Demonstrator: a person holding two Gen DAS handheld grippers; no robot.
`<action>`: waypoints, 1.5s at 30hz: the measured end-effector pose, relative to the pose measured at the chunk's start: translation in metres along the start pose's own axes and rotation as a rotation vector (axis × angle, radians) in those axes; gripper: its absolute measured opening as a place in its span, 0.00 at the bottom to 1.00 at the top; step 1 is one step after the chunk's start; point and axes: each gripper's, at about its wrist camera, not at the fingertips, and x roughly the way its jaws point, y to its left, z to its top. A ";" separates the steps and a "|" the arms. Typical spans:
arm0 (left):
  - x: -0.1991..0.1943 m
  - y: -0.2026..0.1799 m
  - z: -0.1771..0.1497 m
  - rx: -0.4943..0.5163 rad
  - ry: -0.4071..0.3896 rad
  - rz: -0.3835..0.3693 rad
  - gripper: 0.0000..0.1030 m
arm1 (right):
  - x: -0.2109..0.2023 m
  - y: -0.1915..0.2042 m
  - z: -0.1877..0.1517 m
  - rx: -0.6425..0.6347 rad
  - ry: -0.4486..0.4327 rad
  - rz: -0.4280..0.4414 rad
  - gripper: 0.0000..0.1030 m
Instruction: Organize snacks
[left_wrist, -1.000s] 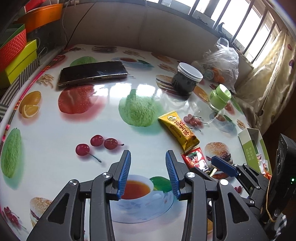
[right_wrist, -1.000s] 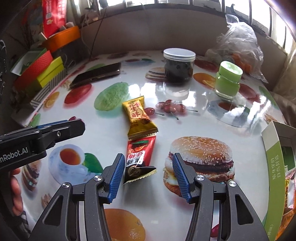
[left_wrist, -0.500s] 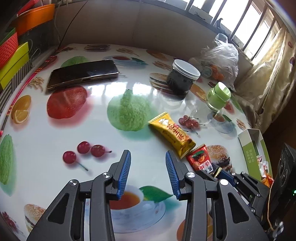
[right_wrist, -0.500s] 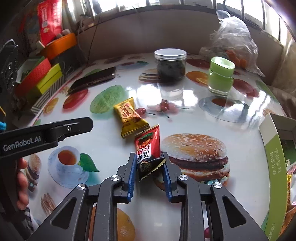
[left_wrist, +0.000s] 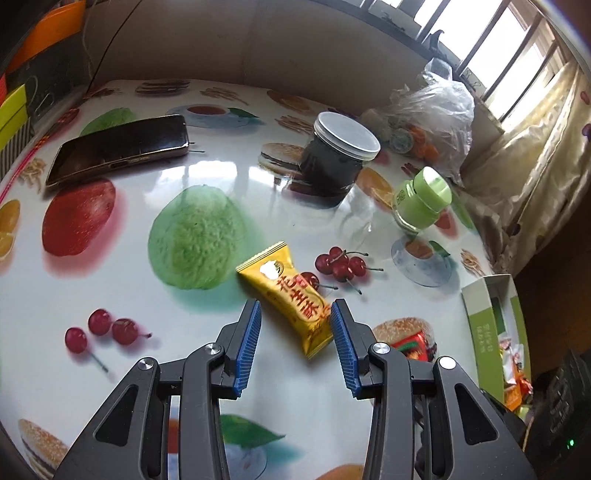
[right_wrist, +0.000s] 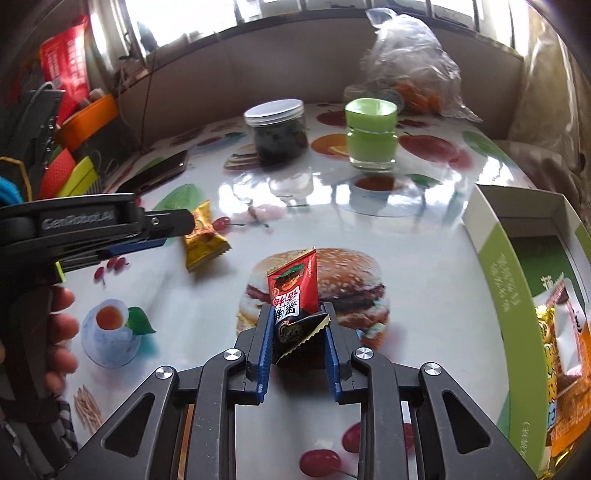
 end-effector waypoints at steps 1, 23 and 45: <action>0.002 -0.002 0.001 0.001 -0.002 0.002 0.40 | 0.000 -0.001 0.000 0.002 0.000 -0.004 0.23; 0.031 -0.021 0.007 0.078 -0.011 0.142 0.49 | -0.005 -0.007 -0.003 0.018 0.001 -0.019 0.23; -0.003 -0.019 -0.002 0.073 -0.070 0.090 0.23 | -0.032 -0.011 -0.007 0.021 -0.041 -0.045 0.23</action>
